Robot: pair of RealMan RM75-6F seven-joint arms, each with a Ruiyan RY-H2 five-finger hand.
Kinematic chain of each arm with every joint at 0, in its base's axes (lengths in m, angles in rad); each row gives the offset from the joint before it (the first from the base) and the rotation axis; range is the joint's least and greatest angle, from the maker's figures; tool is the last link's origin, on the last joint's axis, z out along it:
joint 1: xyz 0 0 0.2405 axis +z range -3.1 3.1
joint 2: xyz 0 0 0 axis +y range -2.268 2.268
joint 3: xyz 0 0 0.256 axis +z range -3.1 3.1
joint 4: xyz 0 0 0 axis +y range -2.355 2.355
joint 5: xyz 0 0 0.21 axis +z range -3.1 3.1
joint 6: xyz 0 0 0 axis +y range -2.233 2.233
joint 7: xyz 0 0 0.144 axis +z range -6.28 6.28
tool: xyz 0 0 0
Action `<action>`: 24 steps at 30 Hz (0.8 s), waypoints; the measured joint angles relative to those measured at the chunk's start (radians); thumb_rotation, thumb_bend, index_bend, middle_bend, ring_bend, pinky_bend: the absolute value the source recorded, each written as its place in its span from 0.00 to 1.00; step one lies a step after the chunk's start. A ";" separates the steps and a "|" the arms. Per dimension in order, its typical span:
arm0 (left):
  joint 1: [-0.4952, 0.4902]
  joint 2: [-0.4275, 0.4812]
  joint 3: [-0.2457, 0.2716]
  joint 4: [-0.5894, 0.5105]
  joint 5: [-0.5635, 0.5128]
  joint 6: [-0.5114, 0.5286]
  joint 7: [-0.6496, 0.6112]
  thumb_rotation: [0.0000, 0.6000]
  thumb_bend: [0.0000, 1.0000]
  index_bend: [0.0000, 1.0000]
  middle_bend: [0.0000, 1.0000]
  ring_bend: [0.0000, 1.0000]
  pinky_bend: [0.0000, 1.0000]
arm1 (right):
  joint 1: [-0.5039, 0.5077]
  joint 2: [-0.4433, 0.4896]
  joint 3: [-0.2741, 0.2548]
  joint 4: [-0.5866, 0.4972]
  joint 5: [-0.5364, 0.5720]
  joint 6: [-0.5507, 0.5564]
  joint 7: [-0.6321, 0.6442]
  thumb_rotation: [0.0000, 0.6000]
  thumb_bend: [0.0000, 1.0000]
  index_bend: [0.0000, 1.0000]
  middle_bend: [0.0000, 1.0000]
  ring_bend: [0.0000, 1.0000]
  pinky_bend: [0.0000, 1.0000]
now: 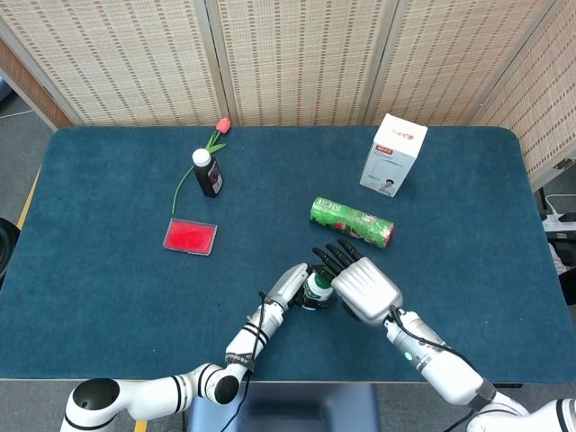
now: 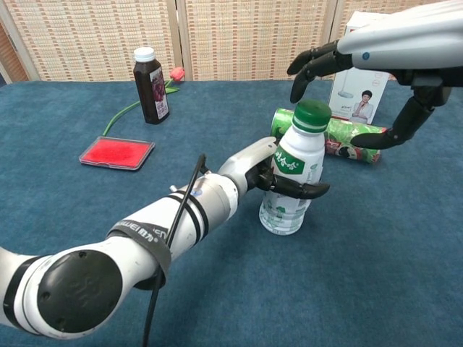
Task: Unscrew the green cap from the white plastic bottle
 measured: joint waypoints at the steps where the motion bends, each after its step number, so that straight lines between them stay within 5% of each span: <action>1: 0.000 0.000 0.000 0.001 -0.001 -0.001 0.000 1.00 0.79 0.75 0.87 0.52 0.43 | -0.001 0.001 0.000 -0.003 -0.003 0.001 0.001 1.00 0.27 0.20 0.00 0.00 0.00; 9: -0.001 -0.001 0.000 0.008 -0.002 -0.006 -0.001 1.00 0.79 0.75 0.87 0.52 0.43 | -0.010 -0.011 0.008 0.009 -0.041 0.018 0.024 1.00 0.27 0.18 0.00 0.00 0.00; 24: 0.002 -0.003 0.009 -0.003 -0.009 -0.002 0.024 1.00 0.79 0.75 0.87 0.52 0.42 | 0.031 -0.098 0.036 0.047 0.071 0.052 -0.043 1.00 0.27 0.24 0.00 0.00 0.00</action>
